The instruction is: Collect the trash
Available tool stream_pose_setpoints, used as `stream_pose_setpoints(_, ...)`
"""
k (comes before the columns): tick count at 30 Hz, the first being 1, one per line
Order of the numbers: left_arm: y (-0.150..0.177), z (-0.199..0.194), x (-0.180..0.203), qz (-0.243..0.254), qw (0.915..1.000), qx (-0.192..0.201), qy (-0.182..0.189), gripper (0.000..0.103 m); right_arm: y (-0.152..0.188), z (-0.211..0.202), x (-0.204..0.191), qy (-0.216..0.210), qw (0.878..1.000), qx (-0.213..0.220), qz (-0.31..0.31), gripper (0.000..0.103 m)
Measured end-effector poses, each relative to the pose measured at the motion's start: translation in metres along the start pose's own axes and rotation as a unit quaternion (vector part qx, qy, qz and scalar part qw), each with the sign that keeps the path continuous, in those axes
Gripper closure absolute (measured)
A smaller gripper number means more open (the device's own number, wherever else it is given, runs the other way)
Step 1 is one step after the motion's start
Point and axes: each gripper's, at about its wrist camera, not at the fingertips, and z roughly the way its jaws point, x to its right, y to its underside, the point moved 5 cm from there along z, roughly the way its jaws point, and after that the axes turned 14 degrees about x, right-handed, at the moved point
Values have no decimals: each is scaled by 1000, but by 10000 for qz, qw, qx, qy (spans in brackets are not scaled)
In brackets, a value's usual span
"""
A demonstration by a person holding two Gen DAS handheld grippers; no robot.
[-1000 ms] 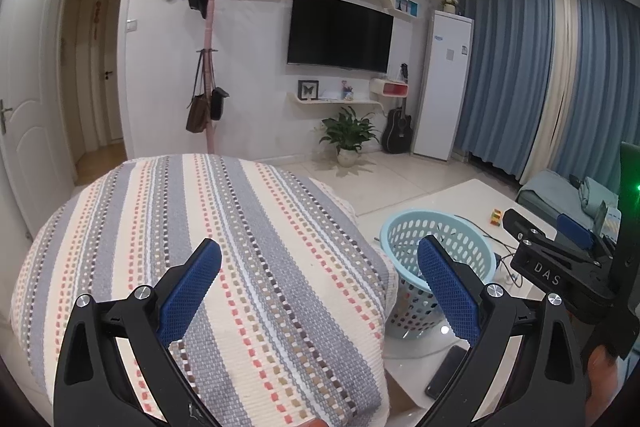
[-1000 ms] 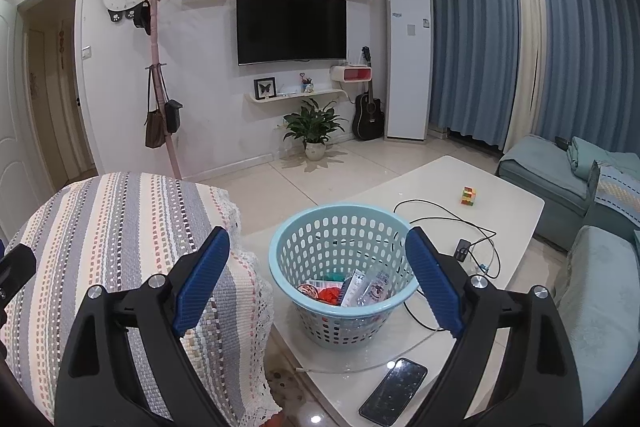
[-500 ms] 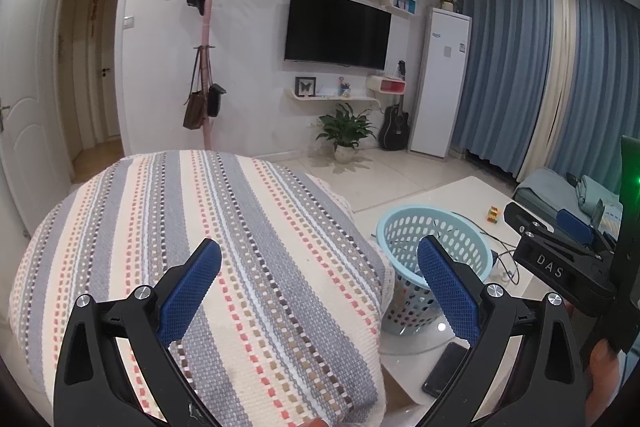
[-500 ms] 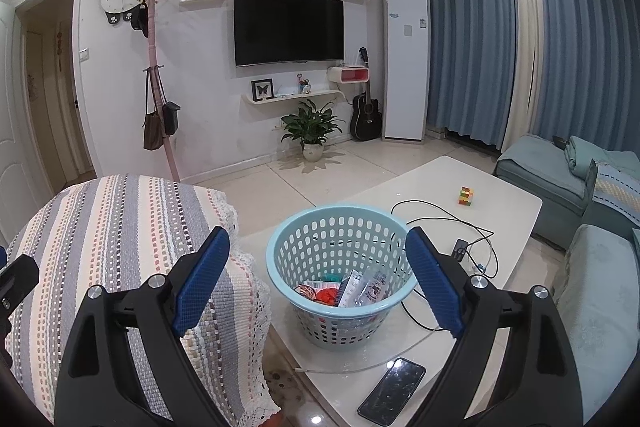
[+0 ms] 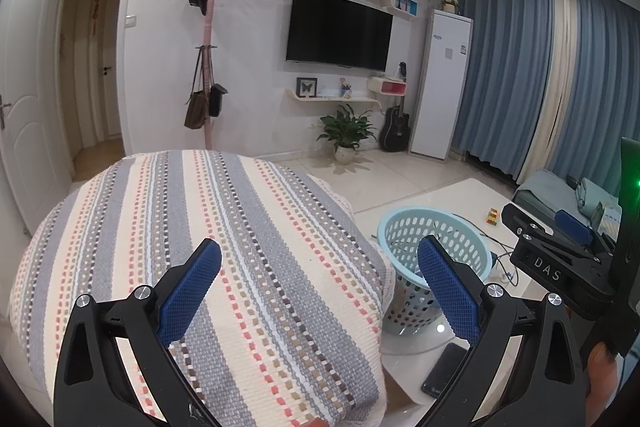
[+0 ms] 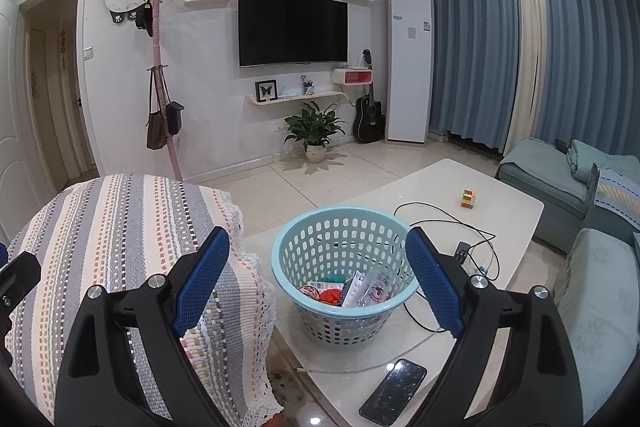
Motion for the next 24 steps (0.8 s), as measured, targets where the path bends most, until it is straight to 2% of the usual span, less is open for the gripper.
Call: stream_pose_setpoints(24, -3, 1, -1, 162, 9998, 19, -149, 8, 1, 0, -2, -46, 10000, -54, -19, 17)
